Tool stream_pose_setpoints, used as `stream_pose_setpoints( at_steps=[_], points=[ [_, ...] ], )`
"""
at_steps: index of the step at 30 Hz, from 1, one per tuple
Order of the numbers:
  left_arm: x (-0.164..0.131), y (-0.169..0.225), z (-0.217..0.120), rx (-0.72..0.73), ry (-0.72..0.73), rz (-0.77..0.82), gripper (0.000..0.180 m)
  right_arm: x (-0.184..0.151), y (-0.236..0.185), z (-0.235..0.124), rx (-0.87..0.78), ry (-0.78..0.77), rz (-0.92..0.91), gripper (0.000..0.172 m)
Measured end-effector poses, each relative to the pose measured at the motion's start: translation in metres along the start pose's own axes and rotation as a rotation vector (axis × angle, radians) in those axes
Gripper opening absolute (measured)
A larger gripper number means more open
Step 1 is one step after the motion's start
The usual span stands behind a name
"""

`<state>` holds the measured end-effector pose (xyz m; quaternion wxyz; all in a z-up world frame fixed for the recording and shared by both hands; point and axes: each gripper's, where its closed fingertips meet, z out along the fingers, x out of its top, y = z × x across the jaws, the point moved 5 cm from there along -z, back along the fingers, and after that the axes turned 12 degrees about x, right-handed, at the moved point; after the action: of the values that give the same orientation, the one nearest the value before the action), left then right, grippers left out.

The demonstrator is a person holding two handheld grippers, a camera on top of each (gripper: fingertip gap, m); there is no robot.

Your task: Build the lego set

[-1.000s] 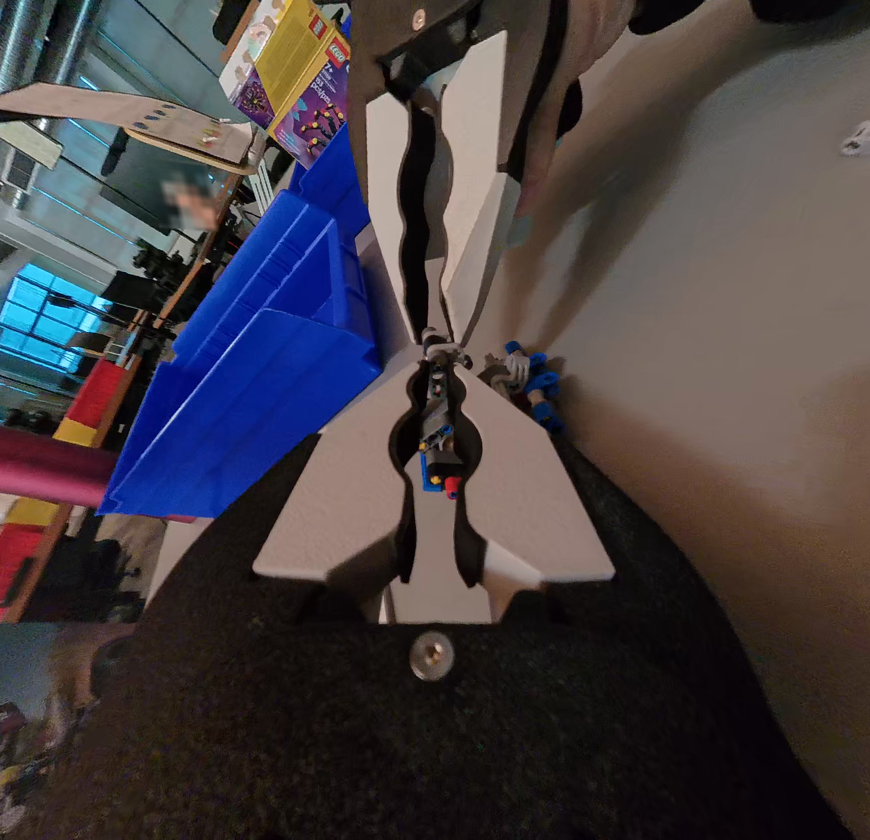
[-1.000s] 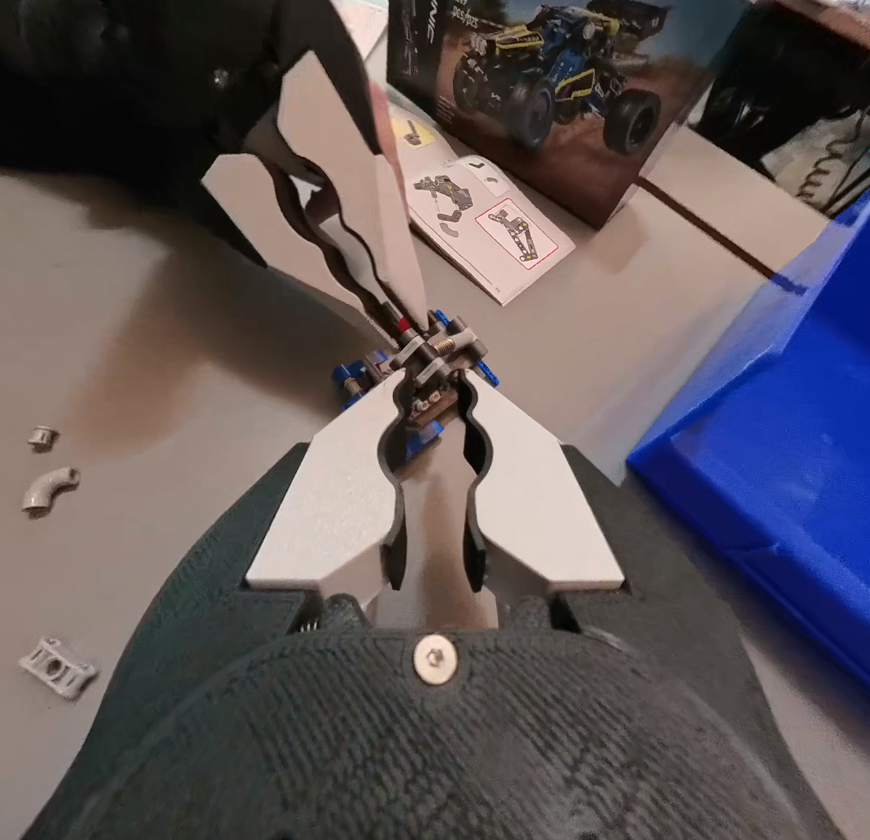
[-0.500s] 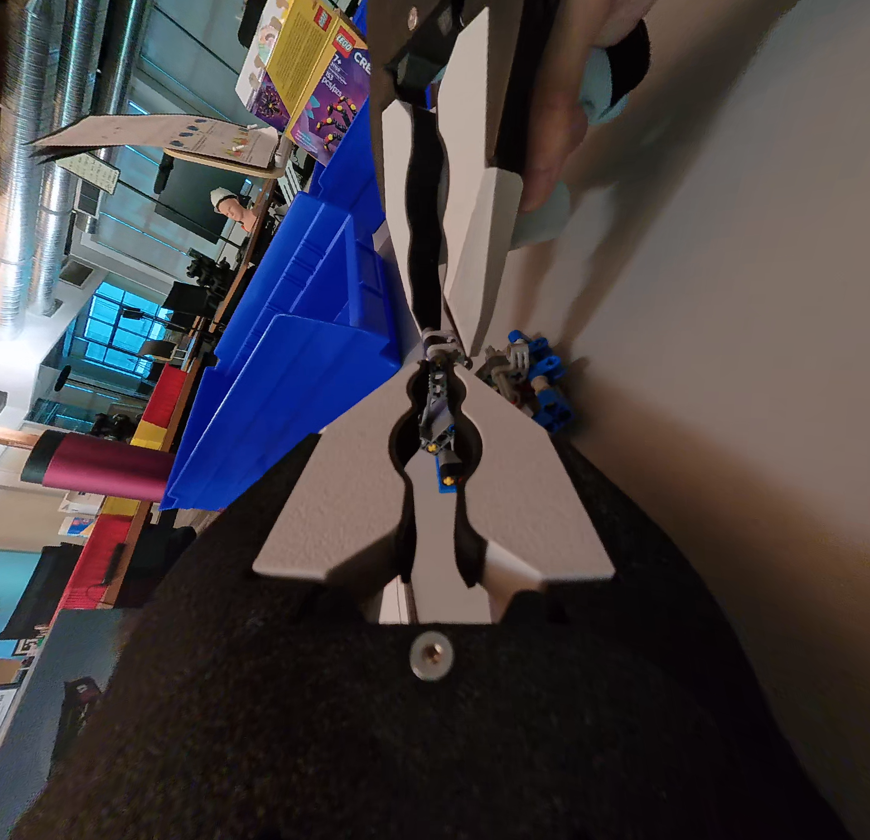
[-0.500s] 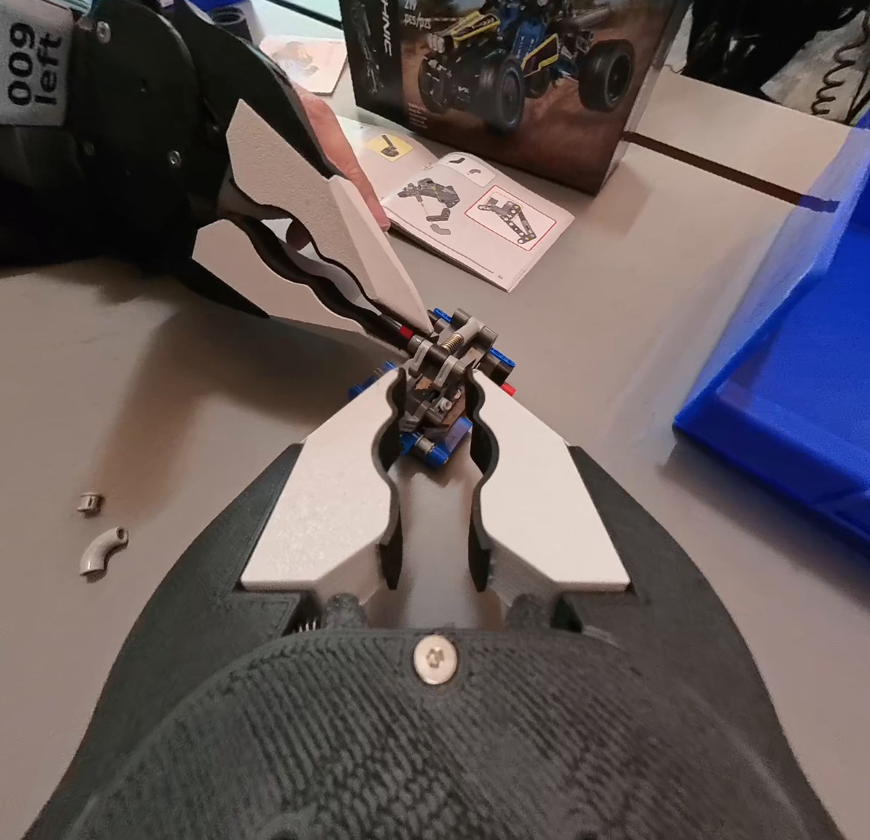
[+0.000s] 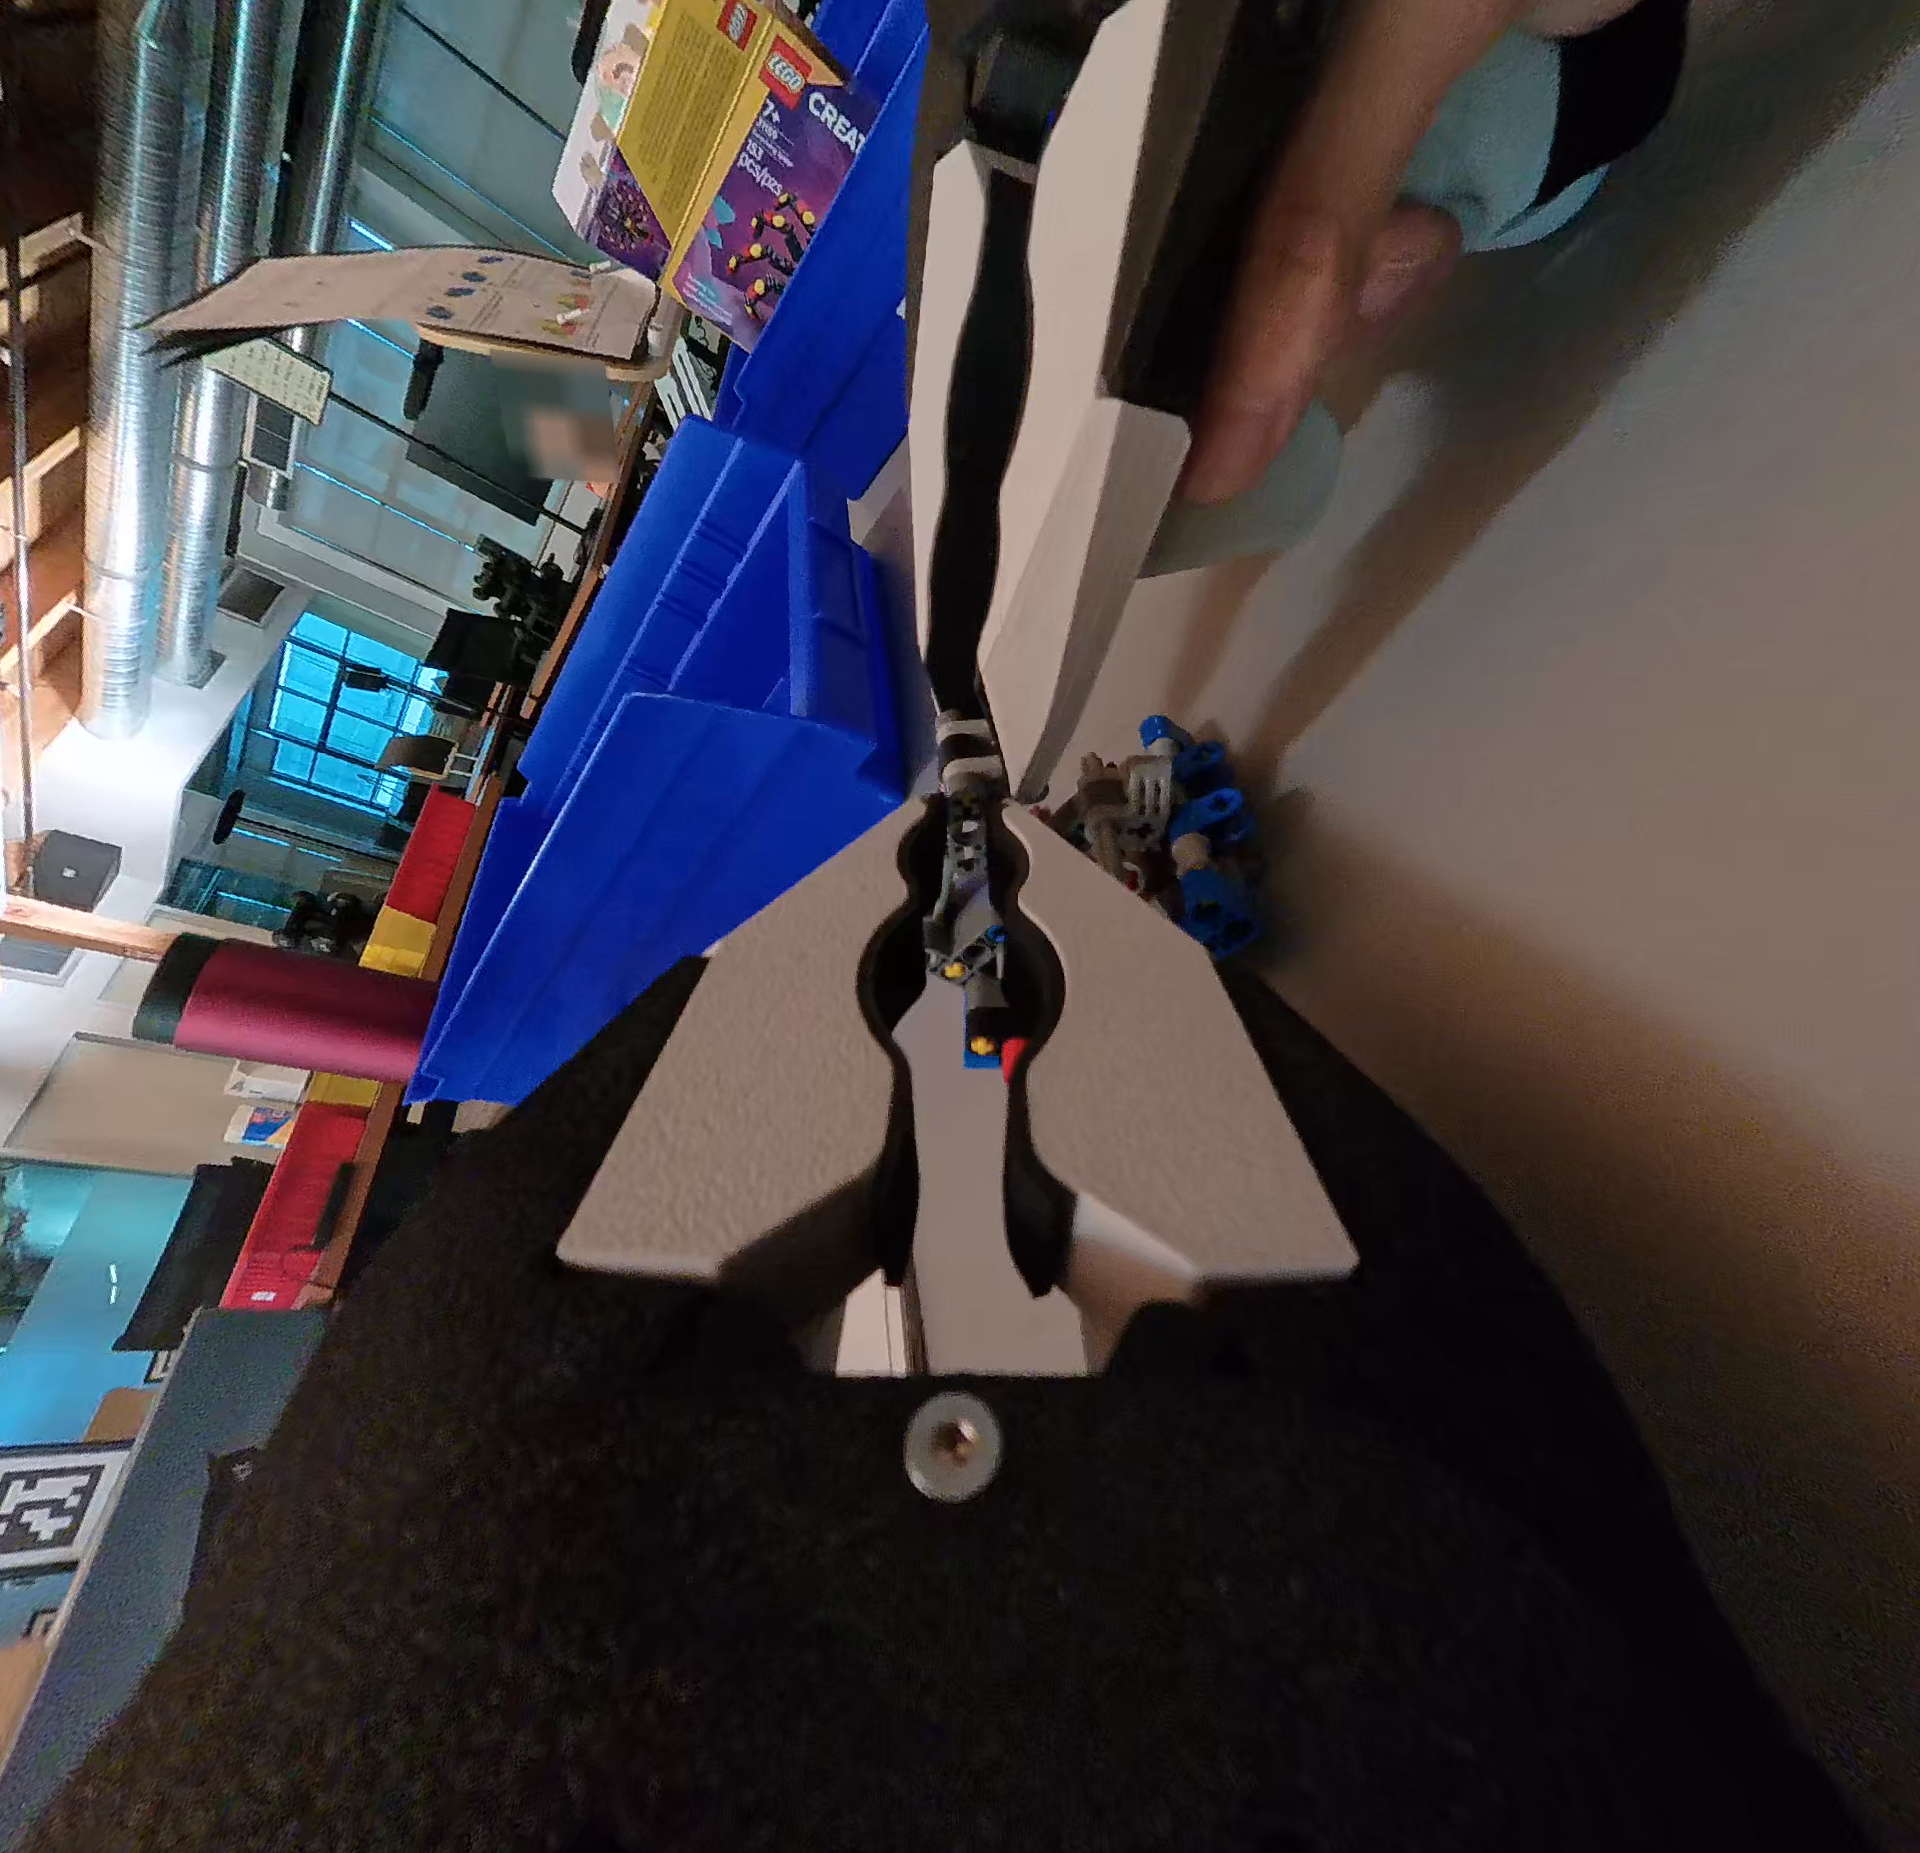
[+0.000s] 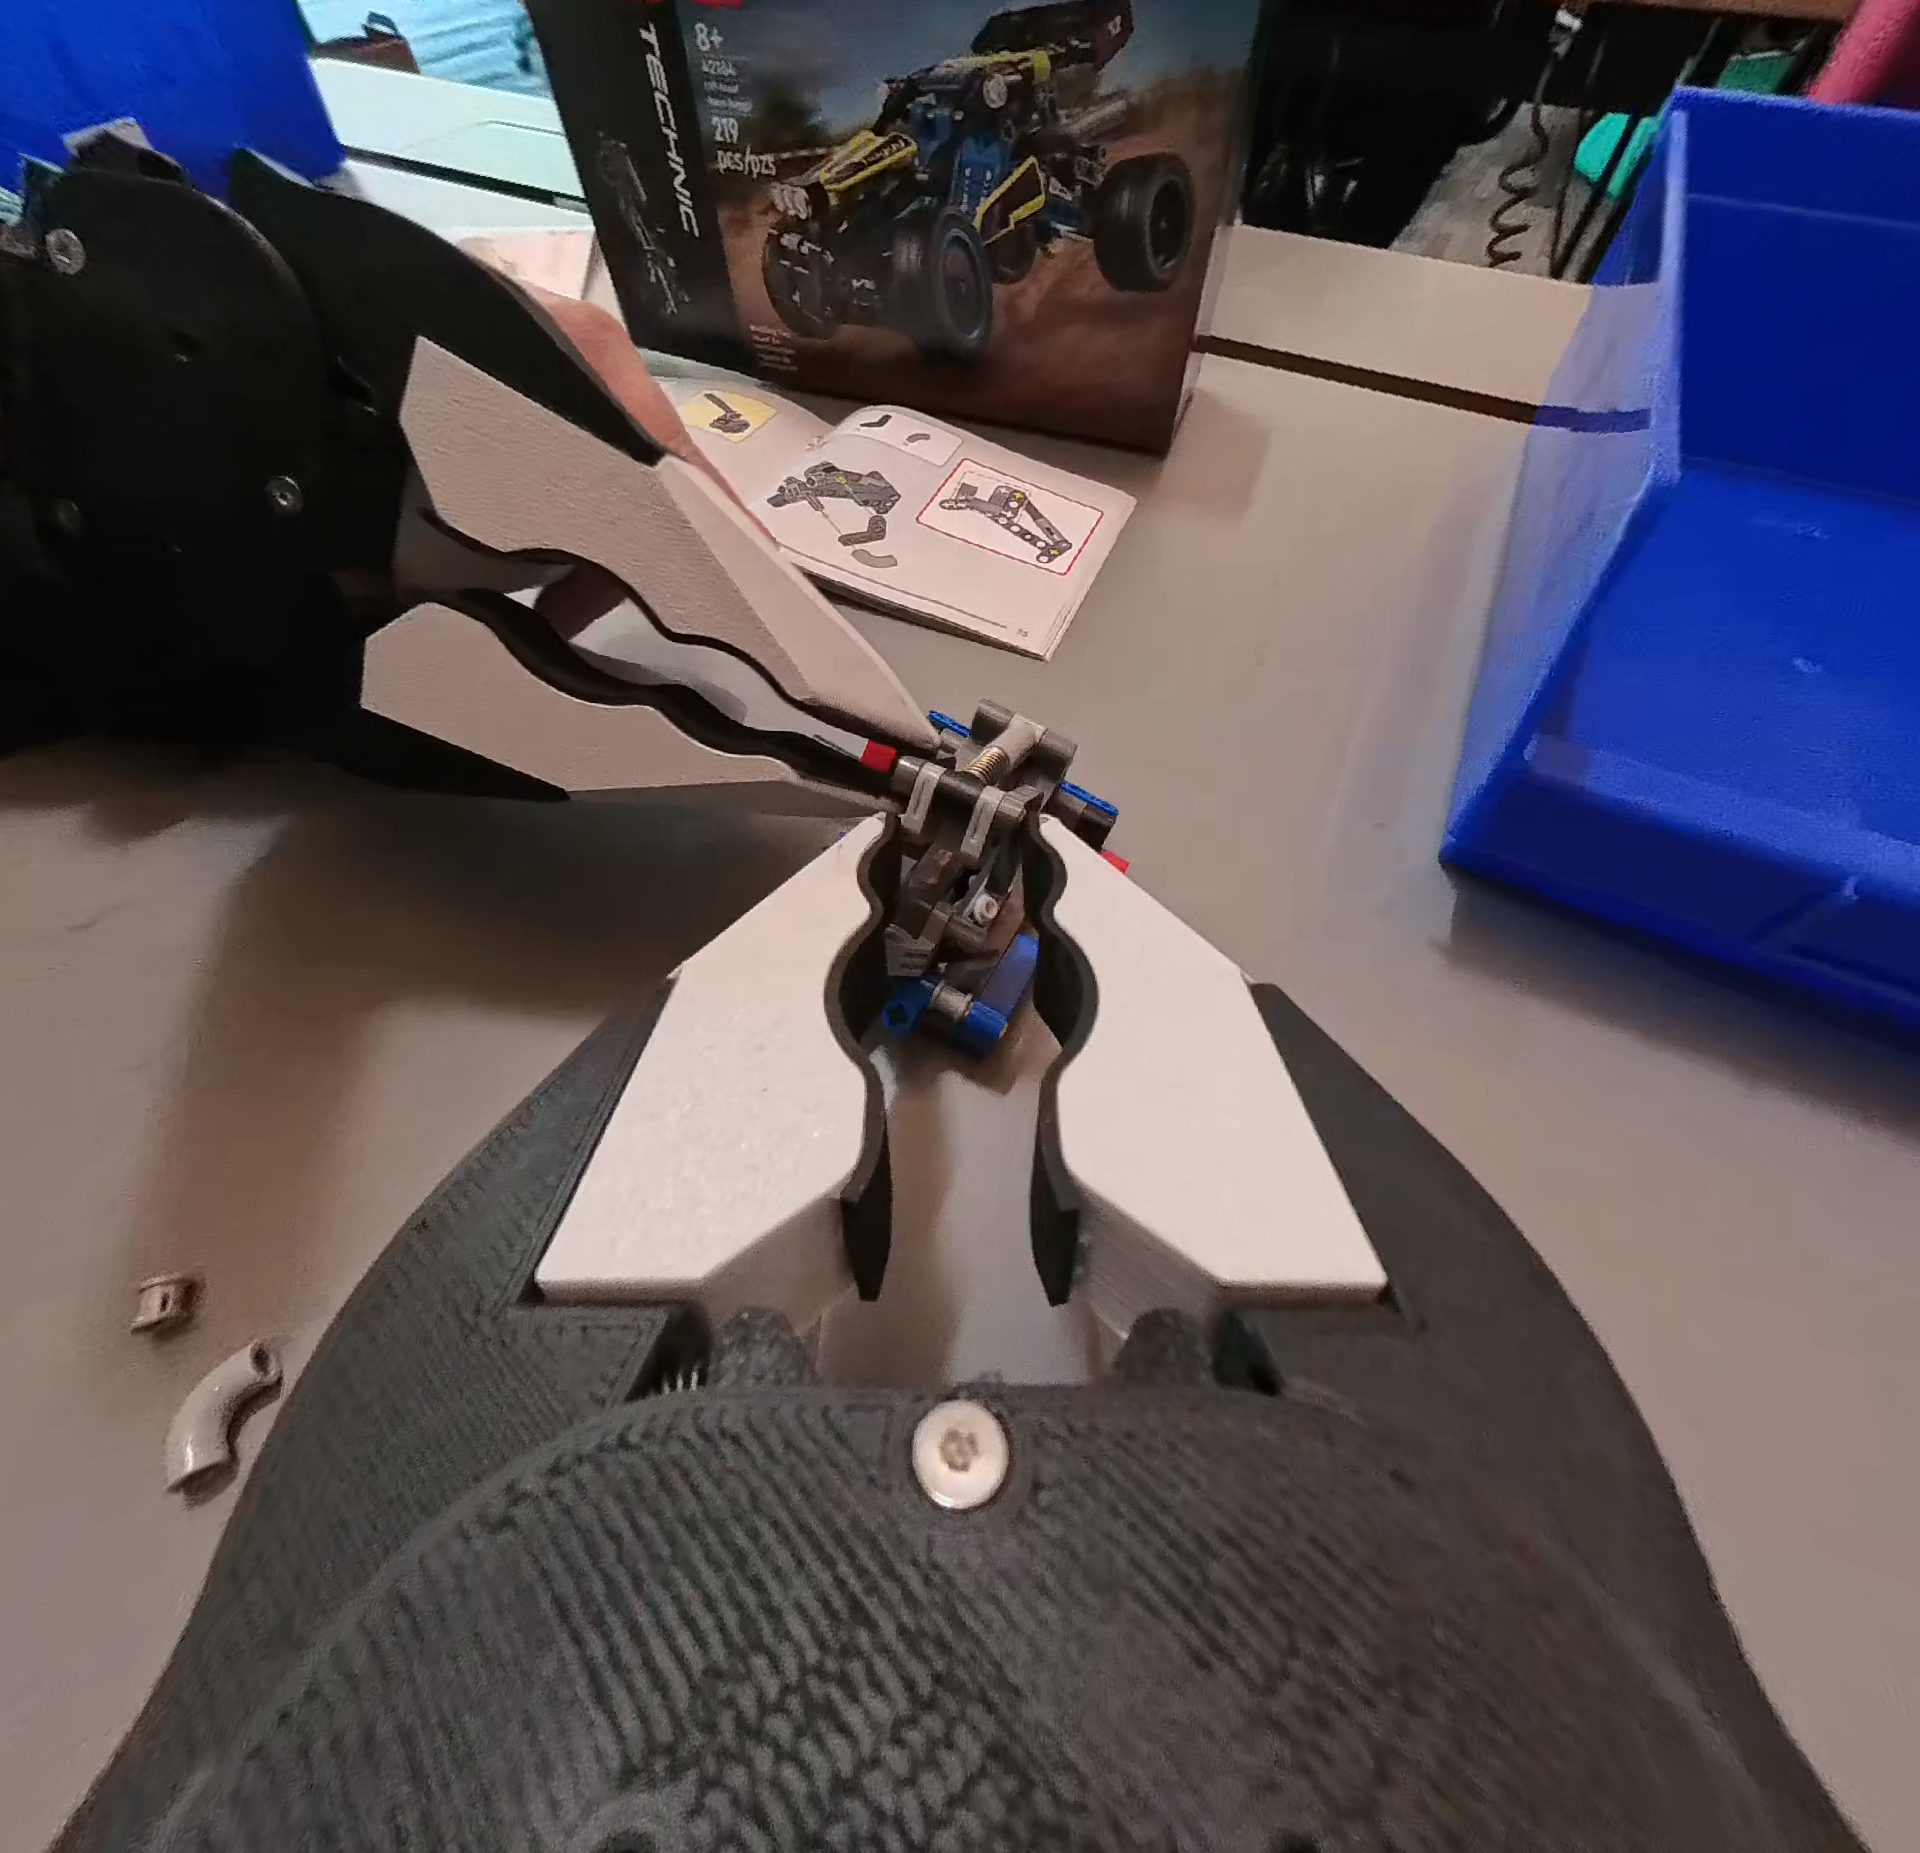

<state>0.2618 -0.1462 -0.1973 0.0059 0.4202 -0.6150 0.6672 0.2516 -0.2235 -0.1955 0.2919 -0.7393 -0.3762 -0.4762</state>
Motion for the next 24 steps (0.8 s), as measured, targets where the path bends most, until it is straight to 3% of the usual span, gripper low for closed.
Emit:
stream_pose_setpoints(
  at_steps=[9, 17, 24],
  points=[
    [-0.0005, -0.0036, 0.0016, 0.076, -0.068, 0.005, 0.004, 0.0038, -0.0003, 0.0049, -0.172, 0.012, -0.007, 0.014],
    [-0.0007, -0.0025, 0.0018, 0.062, -0.03, -0.007, 0.003, 0.0019, 0.0022, 0.0045, -0.093, -0.001, -0.008, 0.013],
    [-0.0025, -0.006, 0.0023, 0.028, -0.003, -0.135, 0.003, 0.0037, 0.006, -0.0007, -0.031, 0.056, 0.077, 0.016]
  ],
)
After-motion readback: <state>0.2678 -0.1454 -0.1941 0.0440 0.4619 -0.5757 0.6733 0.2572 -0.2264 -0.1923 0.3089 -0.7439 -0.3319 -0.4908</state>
